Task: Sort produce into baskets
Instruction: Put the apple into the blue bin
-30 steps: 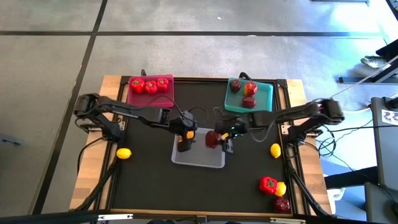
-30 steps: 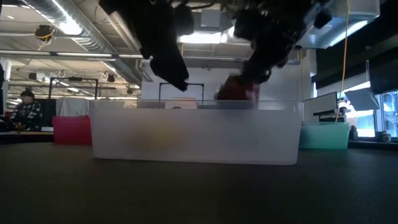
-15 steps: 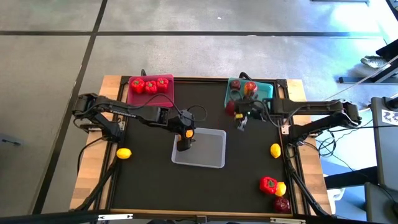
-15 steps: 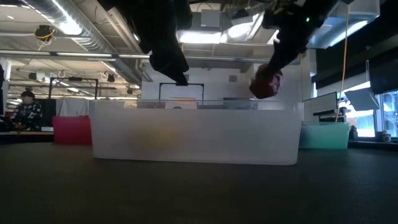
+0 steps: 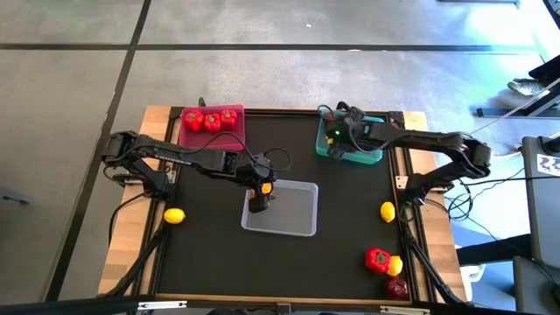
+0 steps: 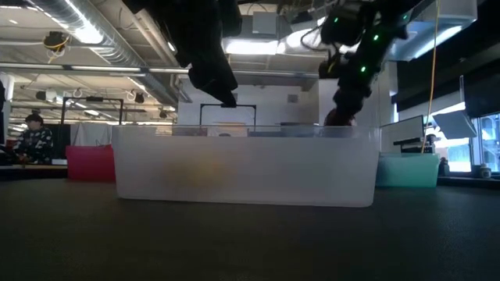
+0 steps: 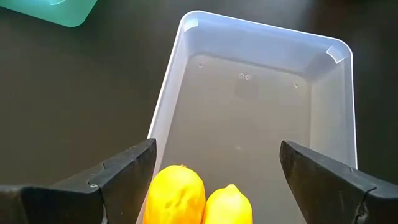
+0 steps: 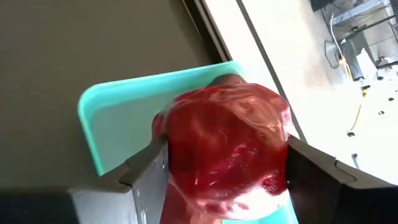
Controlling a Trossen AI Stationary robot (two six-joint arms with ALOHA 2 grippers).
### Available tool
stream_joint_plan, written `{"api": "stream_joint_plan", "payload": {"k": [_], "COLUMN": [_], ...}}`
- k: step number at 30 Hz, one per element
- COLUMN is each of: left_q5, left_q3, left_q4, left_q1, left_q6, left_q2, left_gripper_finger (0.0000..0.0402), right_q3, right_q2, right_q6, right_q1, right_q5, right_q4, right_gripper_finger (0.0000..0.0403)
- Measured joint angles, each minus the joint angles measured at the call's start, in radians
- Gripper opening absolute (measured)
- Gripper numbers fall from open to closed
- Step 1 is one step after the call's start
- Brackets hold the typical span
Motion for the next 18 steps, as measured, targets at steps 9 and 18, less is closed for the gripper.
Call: {"api": "stream_joint_plan", "payload": {"k": [9, 18], "left_q5": [0.0, 0.0], "left_q3": [0.0, 0.0], "left_q4": [0.0, 0.006], "left_q1": [0.0, 0.0], "left_q6": [0.016, 0.02], "left_q2": [0.0, 0.001], "left_gripper_finger": [0.0337, 0.0337], "right_q3": [0.0, 0.0], "right_q2": [0.171, 0.264], "right_q6": [-0.064, -0.1], "right_q1": [-0.037, -0.035], "right_q5": [-0.003, -0.021], "right_q4": [0.054, 0.062], "right_gripper_finger": [0.0257, 0.0257]}}
